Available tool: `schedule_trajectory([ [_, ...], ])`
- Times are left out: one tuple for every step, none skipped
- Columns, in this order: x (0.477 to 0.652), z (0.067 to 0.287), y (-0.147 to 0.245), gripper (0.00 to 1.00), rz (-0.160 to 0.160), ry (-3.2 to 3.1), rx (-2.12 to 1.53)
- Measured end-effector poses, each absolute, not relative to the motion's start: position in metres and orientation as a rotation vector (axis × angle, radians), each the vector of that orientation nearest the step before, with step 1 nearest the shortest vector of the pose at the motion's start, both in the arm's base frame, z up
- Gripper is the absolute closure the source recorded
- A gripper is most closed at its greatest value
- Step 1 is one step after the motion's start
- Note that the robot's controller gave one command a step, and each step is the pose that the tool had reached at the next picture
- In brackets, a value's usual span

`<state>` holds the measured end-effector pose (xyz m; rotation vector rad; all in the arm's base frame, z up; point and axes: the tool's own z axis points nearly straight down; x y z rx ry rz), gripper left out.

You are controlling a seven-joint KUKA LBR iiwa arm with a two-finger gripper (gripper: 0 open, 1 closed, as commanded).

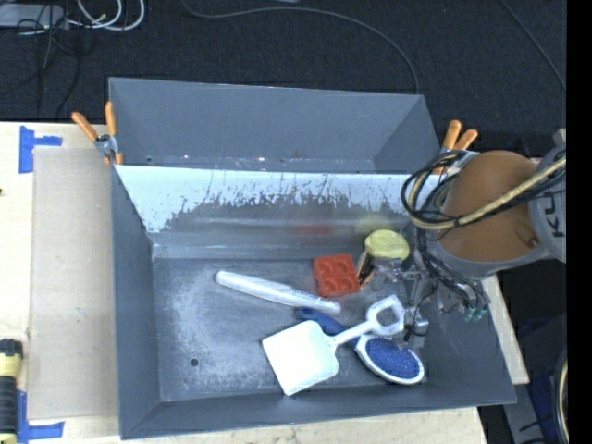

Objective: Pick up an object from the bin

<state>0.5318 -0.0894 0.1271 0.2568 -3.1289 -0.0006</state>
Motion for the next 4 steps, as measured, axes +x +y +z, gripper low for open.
schedule_trajectory([
  [0.513, 0.125, -0.107, 0.00, -0.006, -3.038, 0.802],
  [0.524, 0.092, -0.099, 0.00, 0.009, -2.935, 1.124],
  [0.527, 0.082, -0.088, 0.00, 0.005, -2.910, 1.180],
  [0.480, 0.076, -0.121, 0.00, 0.030, -2.840, 1.423],
])
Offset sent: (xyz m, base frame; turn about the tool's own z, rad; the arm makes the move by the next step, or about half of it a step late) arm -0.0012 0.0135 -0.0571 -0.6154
